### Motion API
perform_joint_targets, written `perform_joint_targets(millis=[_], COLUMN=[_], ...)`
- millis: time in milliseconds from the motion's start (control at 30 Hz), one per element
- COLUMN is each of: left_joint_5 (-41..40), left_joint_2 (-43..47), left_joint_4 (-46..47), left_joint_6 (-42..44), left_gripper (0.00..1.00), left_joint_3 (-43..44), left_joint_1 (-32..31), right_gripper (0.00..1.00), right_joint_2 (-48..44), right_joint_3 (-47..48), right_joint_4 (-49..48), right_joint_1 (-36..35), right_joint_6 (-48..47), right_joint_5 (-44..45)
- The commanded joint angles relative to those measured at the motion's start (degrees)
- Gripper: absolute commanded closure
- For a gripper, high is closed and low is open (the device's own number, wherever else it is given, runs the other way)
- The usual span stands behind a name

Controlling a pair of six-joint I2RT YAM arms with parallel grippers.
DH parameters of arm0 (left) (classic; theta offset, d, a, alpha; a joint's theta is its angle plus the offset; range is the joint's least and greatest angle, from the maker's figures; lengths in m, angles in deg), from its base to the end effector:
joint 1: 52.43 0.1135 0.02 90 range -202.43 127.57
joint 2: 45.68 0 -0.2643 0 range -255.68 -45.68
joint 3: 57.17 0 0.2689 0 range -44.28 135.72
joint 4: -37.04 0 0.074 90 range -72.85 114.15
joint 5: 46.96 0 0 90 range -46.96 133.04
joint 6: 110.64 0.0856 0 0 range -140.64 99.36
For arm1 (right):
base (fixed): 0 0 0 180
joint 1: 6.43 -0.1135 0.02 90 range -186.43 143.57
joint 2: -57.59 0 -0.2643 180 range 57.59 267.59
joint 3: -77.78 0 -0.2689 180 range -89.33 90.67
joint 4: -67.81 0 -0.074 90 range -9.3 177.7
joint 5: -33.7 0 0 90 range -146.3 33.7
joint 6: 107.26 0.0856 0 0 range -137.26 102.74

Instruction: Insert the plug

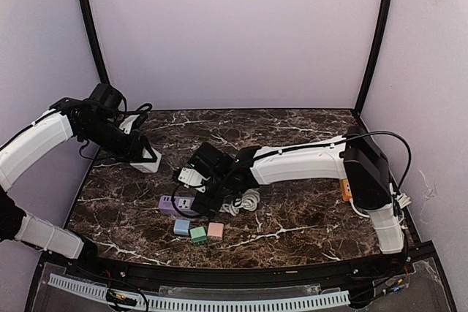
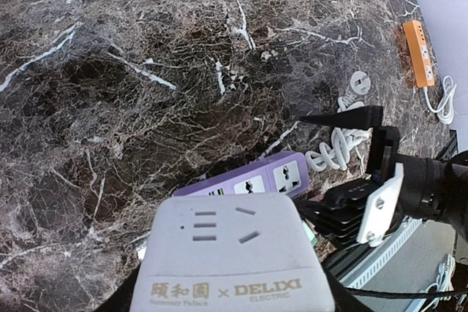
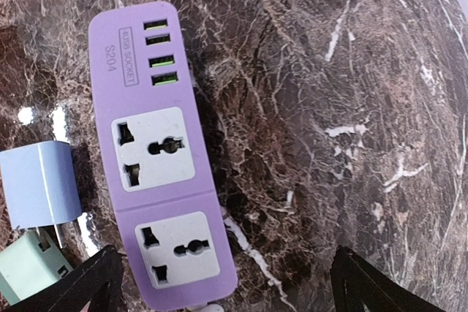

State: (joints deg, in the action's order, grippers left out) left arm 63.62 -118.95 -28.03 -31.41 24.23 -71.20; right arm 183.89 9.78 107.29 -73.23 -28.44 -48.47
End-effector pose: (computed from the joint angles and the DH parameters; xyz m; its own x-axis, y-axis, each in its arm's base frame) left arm 0.2689 -0.1232 0.2755 -0.8698 0.1108 -0.4809 0.3260 0.8606 -0.3914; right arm 0.2199 0.4833 0.1320 -0.1414 -0.8175 -0.5584 -0.9238 0.3117 -0.2224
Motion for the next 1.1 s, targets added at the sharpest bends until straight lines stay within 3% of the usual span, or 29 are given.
perform_joint_targets(millis=[0, 200, 467, 767, 1067], left_joint_5=[0.50, 0.02, -2.69, 0.92, 0.44], left_joint_2=[0.85, 0.88, -3.21, -8.43, -12.29], left_joint_4=[-2.44, -2.13, -9.20, -14.14, -16.58], left_joint_6=[-0.44, -1.99, -2.73, -5.26, -2.20], left_gripper=[0.99, 0.99, 0.99, 0.99, 0.99], left_joint_3=[1.45, 1.67, 9.92, 15.28, 20.17], left_joint_1=[0.11, 0.06, -1.78, -4.97, -8.74], right_gripper=[0.01, 0.01, 0.01, 0.02, 0.01], right_joint_2=[-6.19, -13.85, -23.06, -30.86, -35.70], right_joint_3=[-2.78, -6.29, -11.98, -17.85, -22.40], right_joint_4=[-2.06, -2.37, -2.08, -0.08, 2.60], right_joint_1=[1.21, 5.14, 9.37, 15.64, 17.27], right_joint_6=[2.81, 10.40, 10.57, 15.65, 17.66], right_joint_5=[2.72, 3.54, 6.51, -2.43, 2.16])
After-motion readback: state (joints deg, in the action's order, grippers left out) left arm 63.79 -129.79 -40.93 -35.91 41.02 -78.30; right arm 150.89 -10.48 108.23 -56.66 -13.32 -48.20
